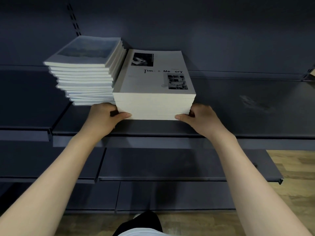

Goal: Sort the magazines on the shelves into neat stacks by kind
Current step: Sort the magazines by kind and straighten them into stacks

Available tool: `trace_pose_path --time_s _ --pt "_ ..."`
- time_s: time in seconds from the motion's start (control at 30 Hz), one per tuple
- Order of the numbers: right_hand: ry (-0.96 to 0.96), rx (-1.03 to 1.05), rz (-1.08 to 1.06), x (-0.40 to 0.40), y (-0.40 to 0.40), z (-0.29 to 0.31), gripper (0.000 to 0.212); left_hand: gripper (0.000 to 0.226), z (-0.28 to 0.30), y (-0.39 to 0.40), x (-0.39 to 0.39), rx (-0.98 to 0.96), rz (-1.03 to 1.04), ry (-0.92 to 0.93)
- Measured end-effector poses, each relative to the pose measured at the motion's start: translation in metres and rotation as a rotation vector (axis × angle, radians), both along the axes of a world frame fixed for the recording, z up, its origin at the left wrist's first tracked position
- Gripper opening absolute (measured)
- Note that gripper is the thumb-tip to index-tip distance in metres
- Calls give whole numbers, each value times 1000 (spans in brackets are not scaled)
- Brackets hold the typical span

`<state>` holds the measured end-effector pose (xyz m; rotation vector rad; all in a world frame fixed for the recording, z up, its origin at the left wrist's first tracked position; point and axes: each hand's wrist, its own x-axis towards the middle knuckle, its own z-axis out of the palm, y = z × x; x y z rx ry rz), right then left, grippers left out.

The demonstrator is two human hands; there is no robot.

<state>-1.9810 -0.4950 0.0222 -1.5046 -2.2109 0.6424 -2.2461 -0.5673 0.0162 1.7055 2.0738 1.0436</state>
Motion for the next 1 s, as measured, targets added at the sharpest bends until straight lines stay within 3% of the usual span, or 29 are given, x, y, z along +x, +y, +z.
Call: trace_pose_path --time_s 0.23,0.5,0.63,0.83,1.0 --pt "-118 -17 -72 -1 -1 -5 40 24 -3 -2 -11 -93 -35 53" --pt "-16 -87 -98 2 4 -2 38 18 -9 -2 -10 25 -52 21" --pt "-54 -104 -121 1 8 0 44 18 -14 -2 -10 101 -85 75" --pt "46 -88 -109 0 5 -3 34 22 -22 -1 -9 174 -57 207" --pt "14 -29 -96 -3 -3 -5 21 30 -19 -2 -8 135 -26 180"
